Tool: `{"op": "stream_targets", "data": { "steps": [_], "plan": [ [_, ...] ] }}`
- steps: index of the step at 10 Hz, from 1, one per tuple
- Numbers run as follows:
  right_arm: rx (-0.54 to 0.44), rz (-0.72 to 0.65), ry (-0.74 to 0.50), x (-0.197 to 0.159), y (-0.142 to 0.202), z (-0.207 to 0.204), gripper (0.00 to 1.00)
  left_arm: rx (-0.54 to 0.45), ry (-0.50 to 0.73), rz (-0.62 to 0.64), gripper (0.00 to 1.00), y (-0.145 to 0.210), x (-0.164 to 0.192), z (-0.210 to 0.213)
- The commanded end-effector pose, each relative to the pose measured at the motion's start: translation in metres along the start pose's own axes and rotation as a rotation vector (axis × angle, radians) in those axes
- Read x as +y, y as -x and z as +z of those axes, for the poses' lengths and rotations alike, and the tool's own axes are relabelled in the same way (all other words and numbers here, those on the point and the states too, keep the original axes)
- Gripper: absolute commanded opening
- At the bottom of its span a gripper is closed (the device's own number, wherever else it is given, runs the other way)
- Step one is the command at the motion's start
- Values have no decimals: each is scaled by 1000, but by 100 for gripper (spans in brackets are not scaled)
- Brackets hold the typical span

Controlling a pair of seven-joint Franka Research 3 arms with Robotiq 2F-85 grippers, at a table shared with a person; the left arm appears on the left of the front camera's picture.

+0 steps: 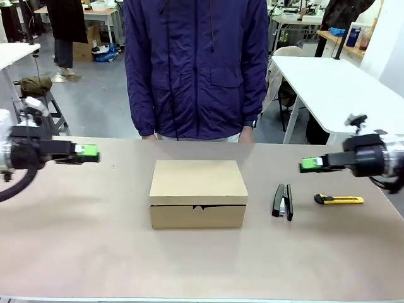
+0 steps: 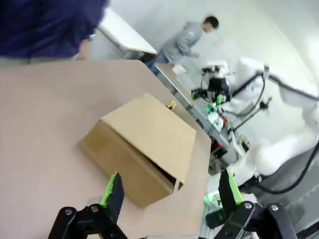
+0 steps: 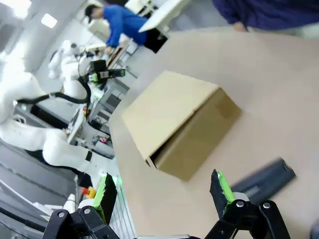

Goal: Pack the item into the box.
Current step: Close the Mailer Box.

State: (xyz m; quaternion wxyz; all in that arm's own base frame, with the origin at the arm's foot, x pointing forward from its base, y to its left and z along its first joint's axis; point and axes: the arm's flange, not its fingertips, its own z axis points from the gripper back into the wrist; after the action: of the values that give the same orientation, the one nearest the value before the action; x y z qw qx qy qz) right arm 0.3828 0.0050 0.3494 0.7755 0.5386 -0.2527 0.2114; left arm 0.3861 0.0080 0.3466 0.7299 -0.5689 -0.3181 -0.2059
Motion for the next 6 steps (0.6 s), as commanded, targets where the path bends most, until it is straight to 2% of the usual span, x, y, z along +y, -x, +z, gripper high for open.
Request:
{"op": "stream_targets", "data": {
  "steps": [1, 3, 4, 5, 6],
  "plan": [
    [-55, -142, -5, -1, 45, 45, 100, -77, -44, 191, 100, 26, -7, 41],
    [-143, -218, 4, -18, 65, 91, 100, -86, -30, 346, 100, 30, 25, 80],
    [-182, -256, 1, -27, 72, 111, 100, -96, -79, 385, 100, 34, 38, 94],
    [-225, -299, -3, -36, 78, 126, 100, -104, -99, 397, 100, 38, 46, 102],
    [-251, -317, 6, -43, 78, 126, 100, -161, -54, 363, 100, 35, 46, 104]
  ]
}}
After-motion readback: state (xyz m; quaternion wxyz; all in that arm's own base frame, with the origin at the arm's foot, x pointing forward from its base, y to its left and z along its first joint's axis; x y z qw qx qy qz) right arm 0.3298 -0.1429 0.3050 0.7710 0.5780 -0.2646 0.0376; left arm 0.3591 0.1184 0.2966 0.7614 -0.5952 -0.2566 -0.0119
